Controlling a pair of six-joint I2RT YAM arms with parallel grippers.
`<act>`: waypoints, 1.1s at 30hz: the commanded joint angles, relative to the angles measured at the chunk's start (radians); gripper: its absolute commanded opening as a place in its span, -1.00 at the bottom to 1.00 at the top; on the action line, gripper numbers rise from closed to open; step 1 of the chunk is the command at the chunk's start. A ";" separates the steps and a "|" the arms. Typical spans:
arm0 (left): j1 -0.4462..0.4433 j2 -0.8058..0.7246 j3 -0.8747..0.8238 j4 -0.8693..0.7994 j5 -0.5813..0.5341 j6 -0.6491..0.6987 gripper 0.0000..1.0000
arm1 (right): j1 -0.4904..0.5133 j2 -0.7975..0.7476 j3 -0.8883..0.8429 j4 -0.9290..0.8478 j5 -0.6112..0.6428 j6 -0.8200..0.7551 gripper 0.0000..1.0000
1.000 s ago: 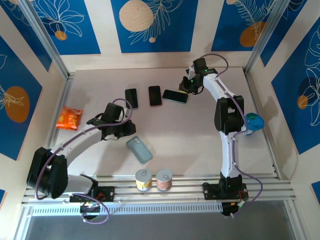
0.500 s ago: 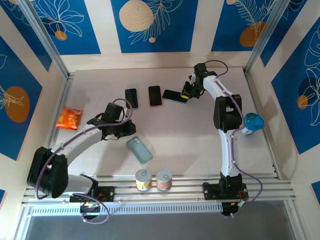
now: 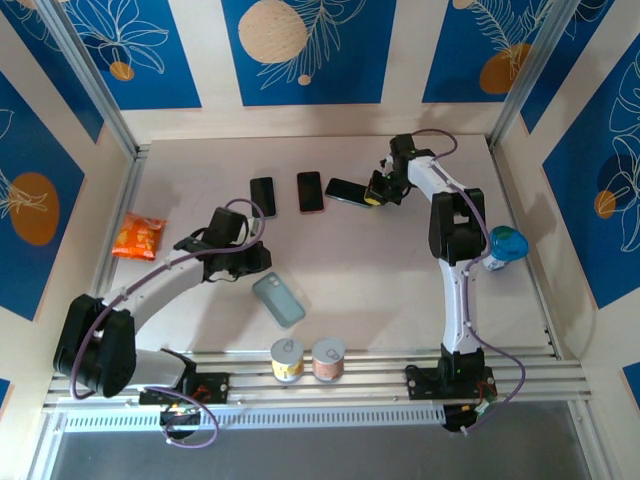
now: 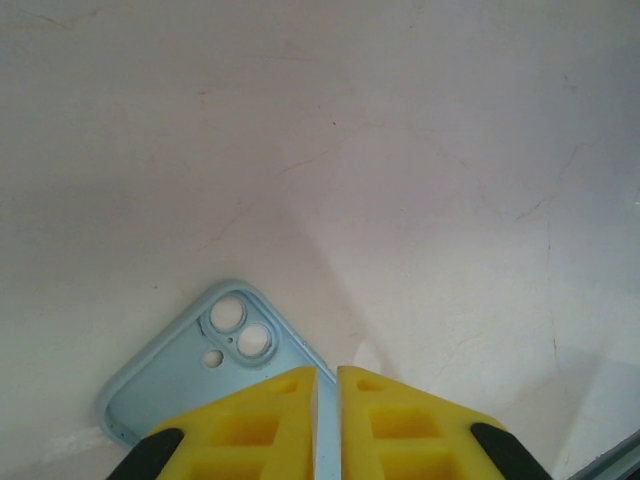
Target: Put the phone into the phone case
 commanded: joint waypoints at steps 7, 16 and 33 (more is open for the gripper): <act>0.007 -0.034 -0.010 0.001 -0.003 0.003 -0.73 | -0.009 -0.112 -0.181 -0.014 0.002 0.045 -1.00; 0.009 -0.060 -0.024 0.003 -0.005 -0.001 -0.73 | 0.032 -0.362 -0.555 0.156 -0.052 0.165 -1.00; 0.009 -0.098 -0.049 0.014 0.002 -0.006 -0.72 | 0.045 -0.439 -0.505 0.140 -0.048 0.123 -1.00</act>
